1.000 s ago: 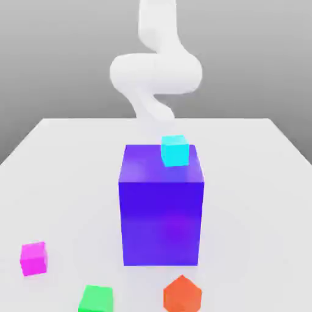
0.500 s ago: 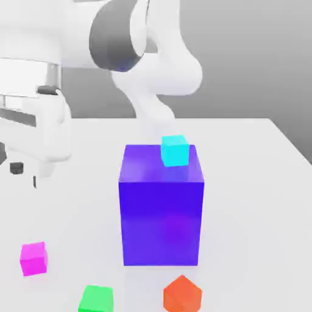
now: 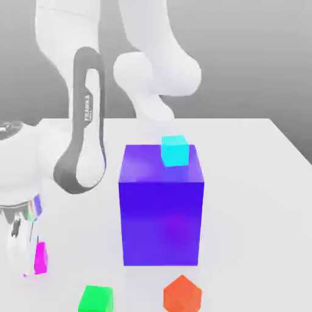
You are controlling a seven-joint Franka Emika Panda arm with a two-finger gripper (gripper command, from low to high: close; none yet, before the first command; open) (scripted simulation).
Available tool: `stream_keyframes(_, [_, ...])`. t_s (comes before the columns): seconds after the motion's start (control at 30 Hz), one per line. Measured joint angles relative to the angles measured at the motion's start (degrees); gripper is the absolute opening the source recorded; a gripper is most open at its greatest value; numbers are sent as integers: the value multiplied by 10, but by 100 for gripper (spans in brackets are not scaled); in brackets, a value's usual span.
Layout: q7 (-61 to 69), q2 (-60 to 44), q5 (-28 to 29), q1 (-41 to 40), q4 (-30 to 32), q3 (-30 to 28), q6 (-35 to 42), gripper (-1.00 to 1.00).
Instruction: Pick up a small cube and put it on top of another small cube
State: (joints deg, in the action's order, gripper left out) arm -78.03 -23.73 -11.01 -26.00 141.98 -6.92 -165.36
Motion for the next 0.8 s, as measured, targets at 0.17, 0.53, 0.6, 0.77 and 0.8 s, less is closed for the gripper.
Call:
stream_keyframes(0.17, [-1,-1,1,-1,0,1,-2,-100])
stream_keyframes(0.53, [9,117,91,97,-39,42,154,-100])
stream_keyframes(0.6, [23,116,105,121,-59,65,171,-100])
stream_keyframes(0.77, [26,37,114,131,-72,74,105,100])
stream_keyframes(0.8, [26,37,114,131,-72,74,105,100])
